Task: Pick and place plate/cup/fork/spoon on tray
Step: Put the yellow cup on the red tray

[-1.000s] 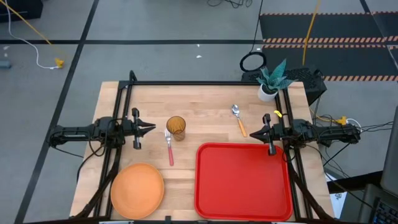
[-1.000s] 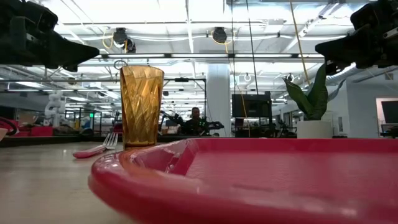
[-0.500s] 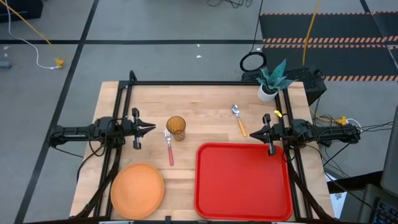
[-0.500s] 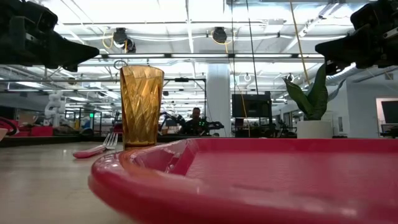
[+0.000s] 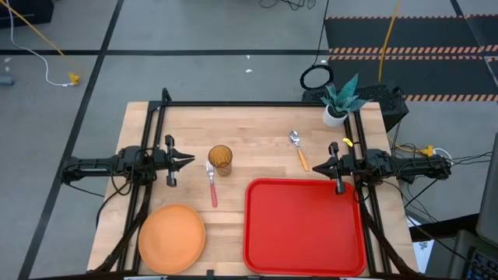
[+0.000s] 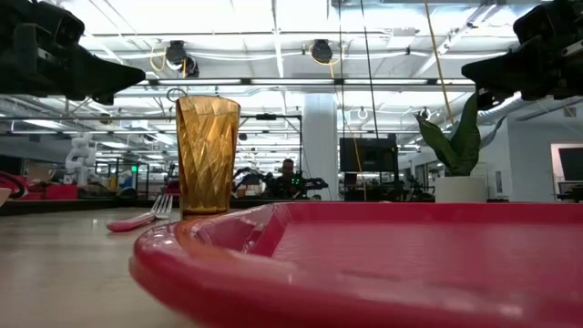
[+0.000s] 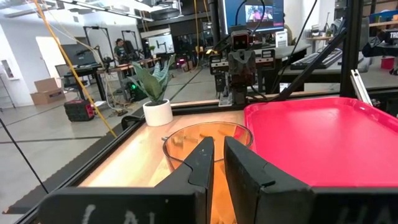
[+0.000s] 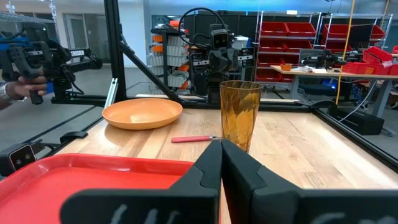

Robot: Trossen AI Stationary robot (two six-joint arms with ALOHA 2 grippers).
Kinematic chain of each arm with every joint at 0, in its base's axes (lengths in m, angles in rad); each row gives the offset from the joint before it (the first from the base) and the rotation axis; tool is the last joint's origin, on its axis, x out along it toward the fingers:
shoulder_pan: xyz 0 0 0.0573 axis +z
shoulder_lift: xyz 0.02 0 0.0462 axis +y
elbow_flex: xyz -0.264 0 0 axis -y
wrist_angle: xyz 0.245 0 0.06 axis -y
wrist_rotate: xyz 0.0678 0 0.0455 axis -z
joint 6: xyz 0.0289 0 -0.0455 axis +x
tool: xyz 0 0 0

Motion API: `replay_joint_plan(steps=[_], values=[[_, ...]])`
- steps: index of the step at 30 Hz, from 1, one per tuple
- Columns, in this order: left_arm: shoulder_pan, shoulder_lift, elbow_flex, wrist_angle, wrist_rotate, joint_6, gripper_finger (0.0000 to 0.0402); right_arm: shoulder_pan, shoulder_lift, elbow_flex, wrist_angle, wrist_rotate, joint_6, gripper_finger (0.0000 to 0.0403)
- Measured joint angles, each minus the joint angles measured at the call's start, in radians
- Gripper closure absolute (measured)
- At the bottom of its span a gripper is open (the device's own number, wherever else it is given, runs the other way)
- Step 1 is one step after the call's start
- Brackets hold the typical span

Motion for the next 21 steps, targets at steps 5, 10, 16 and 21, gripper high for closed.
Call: replay_joint_plan(steps=[5, 10, 16, 21], values=[[0.0, 0.0, 0.0, 0.019, 0.0, -0.005, 0.036, 0.0, 0.0, 0.0, 0.0, 0.0, 0.0, 0.0403], [0.0, 0.0, 0.0, 0.08, -0.002, -0.05, 0.036, 0.0, 0.0, 0.0, 0.0, 0.0, 0.0, 0.0403], [-0.006, 0.005, 0.0, 0.254, 0.039, -0.151, 0.0361, 0.0, 0.0, 0.0, 0.0, 0.0, 0.0, 0.0403], [-0.039, 0.029, 0.032, 0.352, 0.097, -0.151, 0.0395, 0.0, 0.0, 0.0, 0.0, 0.0, -0.001, 0.0403]])
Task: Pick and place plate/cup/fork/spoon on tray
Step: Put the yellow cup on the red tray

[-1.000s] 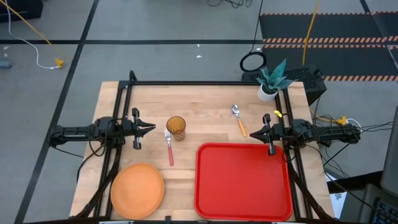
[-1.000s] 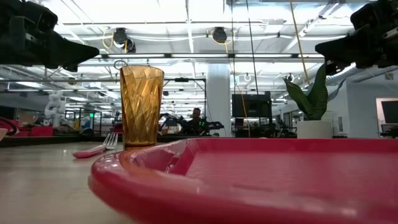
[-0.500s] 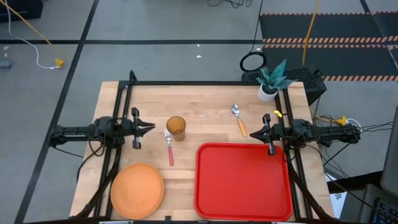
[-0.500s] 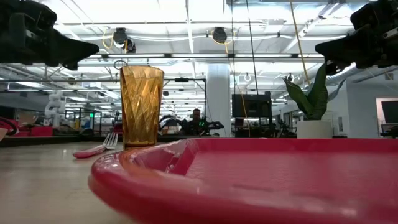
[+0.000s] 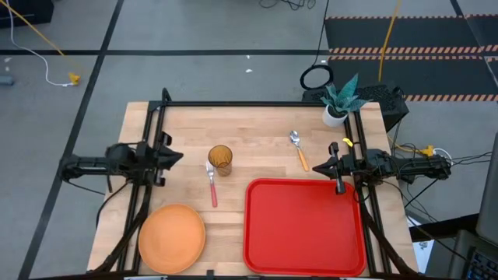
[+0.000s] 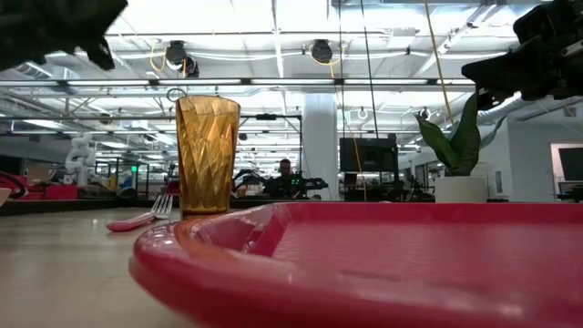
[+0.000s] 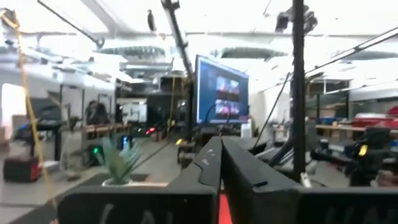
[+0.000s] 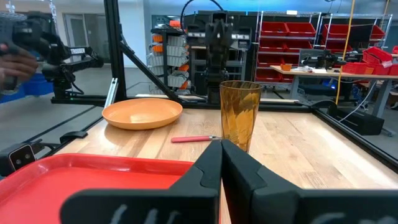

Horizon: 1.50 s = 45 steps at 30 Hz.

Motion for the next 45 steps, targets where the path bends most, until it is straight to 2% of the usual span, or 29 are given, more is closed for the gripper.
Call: replay_joint_plan(steps=[4, 9, 20, 29, 34, 39, 45], values=[[-0.014, 0.051, 0.079, 0.001, -0.008, 0.05, 0.0398, 0.0, 0.0, 0.0, 0.0, 0.0, -0.002, 0.0403], [-0.017, 0.158, 0.234, -0.042, -0.014, 0.099, 0.0399, 0.0, 0.0, 0.0, 0.0, 0.0, -0.002, 0.0403], [-0.017, 0.477, 0.722, -0.517, -0.014, 0.12, 0.0399, 0.0, 0.0, 0.0, 0.0, 0.0, 0.0, 0.0403], [-0.017, 0.718, 1.072, -0.71, -0.014, 0.174, 0.0399, 0.0, 0.0, 0.0, 0.01, 0.003, -0.037, 0.0403], [-0.017, 0.85, 1.237, -0.899, -0.015, 0.188, 0.0399, 0.0, 0.0, 0.0, 0.024, 0.004, -0.11, 0.0403], [-0.017, 0.977, 1.342, -1.103, -0.015, 0.161, 0.0399, 0.0, 0.0, 0.0, 0.049, 0.004, -0.17, 0.0403], [-0.018, 1.088, 1.353, -1.225, -0.028, 0.146, 0.0396, 0.0, 0.0, 0.0, 0.036, 0.004, -0.085, 0.0403]])
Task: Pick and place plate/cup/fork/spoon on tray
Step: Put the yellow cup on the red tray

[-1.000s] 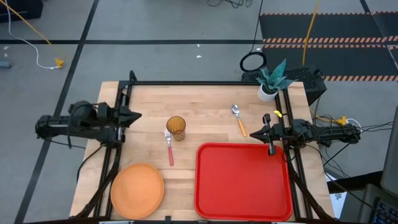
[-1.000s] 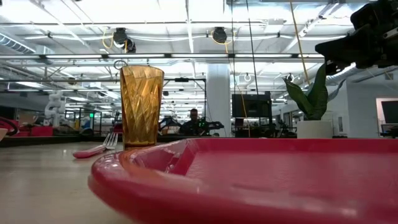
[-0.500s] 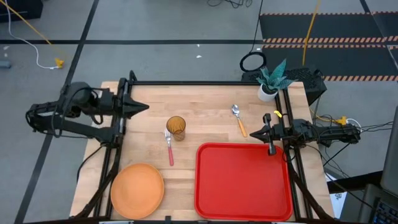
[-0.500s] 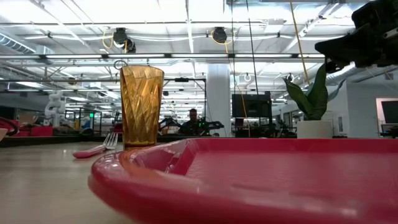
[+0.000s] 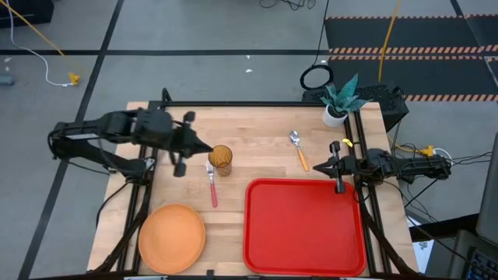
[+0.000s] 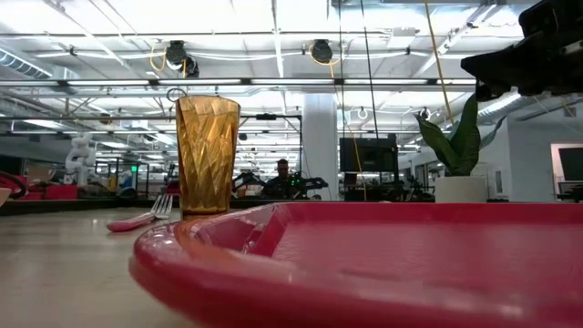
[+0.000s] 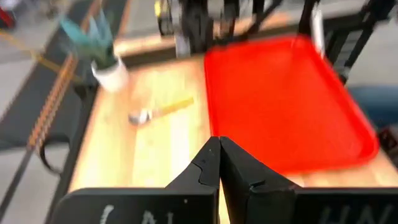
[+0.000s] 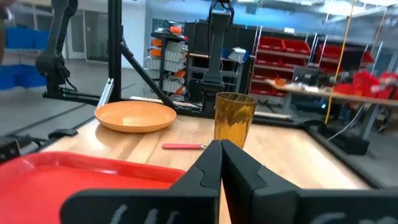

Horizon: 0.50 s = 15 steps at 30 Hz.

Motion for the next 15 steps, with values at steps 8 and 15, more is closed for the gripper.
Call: replay_joint_plan(steps=[8, 15], values=[[-0.072, 0.163, 0.0, -0.174, -0.138, -0.126, 0.0357, 0.0, 0.0, 0.0, -0.013, 0.0, 0.118, 0.0403], [-0.148, 0.294, 0.0, -0.24, -0.221, -0.127, 0.0293, 0.0, 0.0, 0.0, -0.013, -0.001, 0.124, 0.0403]])
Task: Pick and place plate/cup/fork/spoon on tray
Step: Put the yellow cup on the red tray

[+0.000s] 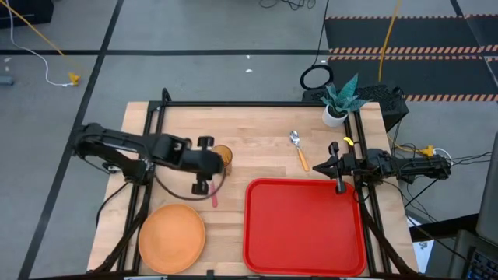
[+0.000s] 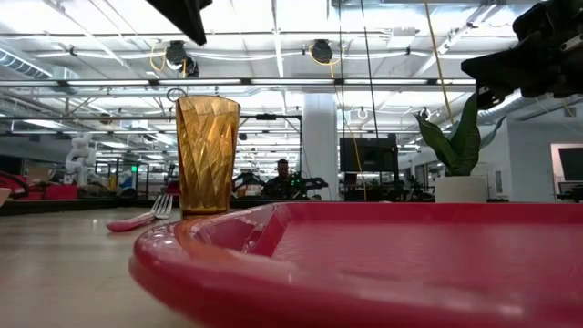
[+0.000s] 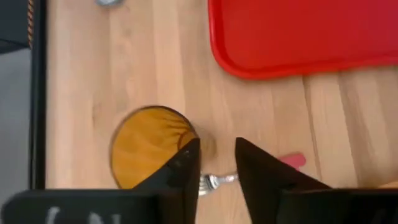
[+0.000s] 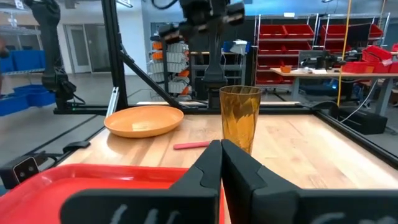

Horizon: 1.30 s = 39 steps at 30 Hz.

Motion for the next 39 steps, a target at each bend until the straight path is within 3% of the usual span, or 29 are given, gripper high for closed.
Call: replay_joint_plan(steps=[10, 15, 24, 28, 36, 39], values=[[0.014, 0.123, 0.0, -0.012, -0.002, -0.043, 0.0198, 0.0, 0.0, 0.0, 0.001, -0.002, 0.018, 0.0403], [0.041, 0.163, 0.0, -0.014, -0.062, -0.071, 0.0188, 0.0, 0.0, 0.0, 0.008, -0.003, 0.016, 0.0403], [0.079, 0.24, -0.002, -0.025, -0.045, -0.081, 0.019, 0.0, 0.0, 0.0, 0.023, -0.003, 0.015, 0.0403], [0.072, 0.254, -0.002, -0.026, -0.037, -0.088, 0.0231, 0.0, 0.0, 0.0, 0.028, -0.003, 0.015, 0.0403], [0.042, 0.236, 0.0, -0.025, -0.027, -0.128, 0.038, 0.0, 0.0, 0.0, 0.031, -0.003, 0.015, 0.0403], [0.02, 0.233, 0.011, -0.033, -0.023, -0.137, 0.0388, 0.0, 0.0, 0.0, 0.039, -0.001, 0.015, 0.0403]])
